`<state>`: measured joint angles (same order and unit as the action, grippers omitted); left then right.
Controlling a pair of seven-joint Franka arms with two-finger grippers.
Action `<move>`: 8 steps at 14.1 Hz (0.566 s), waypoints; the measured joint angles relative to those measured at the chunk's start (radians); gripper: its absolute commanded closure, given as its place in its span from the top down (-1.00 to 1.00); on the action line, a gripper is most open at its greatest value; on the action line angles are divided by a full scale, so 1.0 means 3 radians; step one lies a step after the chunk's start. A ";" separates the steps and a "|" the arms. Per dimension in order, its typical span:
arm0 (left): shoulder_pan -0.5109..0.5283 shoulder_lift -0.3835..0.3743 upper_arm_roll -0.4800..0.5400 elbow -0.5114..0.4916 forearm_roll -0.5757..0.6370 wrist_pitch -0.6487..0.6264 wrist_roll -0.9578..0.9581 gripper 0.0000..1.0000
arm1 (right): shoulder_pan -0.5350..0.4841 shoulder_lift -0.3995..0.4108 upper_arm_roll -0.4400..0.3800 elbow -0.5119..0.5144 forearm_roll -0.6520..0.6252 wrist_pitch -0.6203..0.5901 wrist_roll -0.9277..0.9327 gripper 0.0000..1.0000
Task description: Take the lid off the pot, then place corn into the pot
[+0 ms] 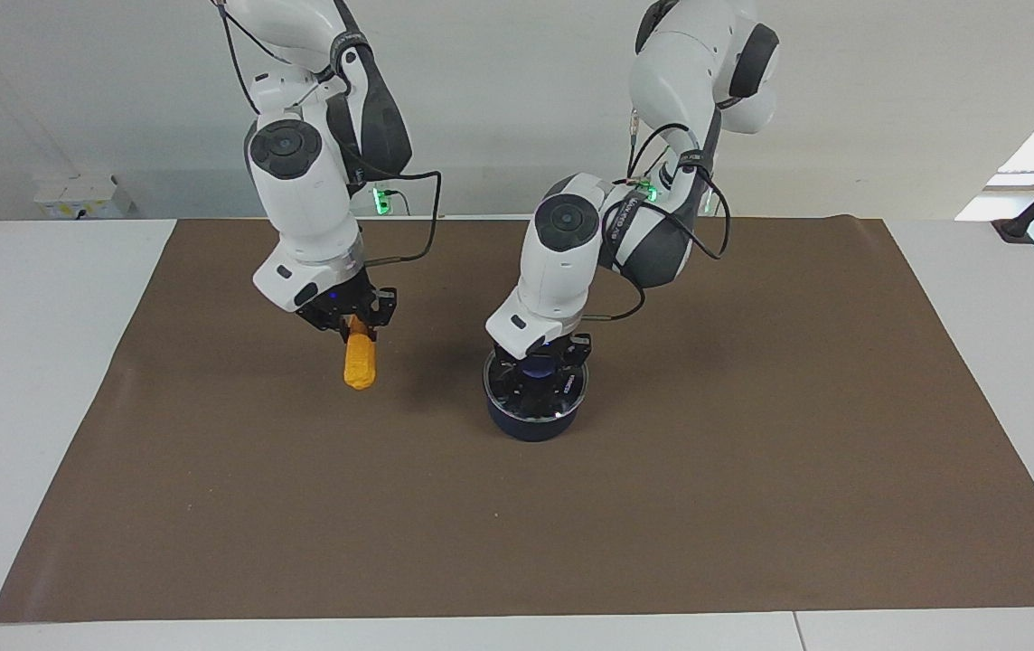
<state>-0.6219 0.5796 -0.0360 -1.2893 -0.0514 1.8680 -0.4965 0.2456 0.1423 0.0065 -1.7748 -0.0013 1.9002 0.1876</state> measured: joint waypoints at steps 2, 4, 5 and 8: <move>0.0005 -0.0037 0.0007 0.0009 -0.0024 -0.0012 -0.0014 -1.00 | 0.0000 0.0001 0.0005 0.0005 0.0000 0.0000 0.0000 -1.00; 0.0026 -0.0169 0.0040 0.0015 -0.0086 -0.0092 -0.0028 -1.00 | 0.0001 0.0002 0.0014 0.0011 0.0002 0.0000 0.0005 -1.00; 0.0066 -0.0258 0.0053 0.0017 -0.0094 -0.0177 -0.0036 -1.00 | 0.0009 0.0004 0.0024 0.0014 0.0010 0.0001 0.0035 -1.00; 0.0324 -0.0488 0.0078 0.0016 -0.0095 -0.0423 -0.0033 -1.00 | 0.0159 0.0030 0.0034 0.0071 0.0190 0.0080 0.0304 -1.00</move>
<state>-0.5246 0.4332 -0.0125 -1.2844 -0.0800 1.7410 -0.5063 0.2934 0.1513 0.0168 -1.7534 0.0557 1.9244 0.2787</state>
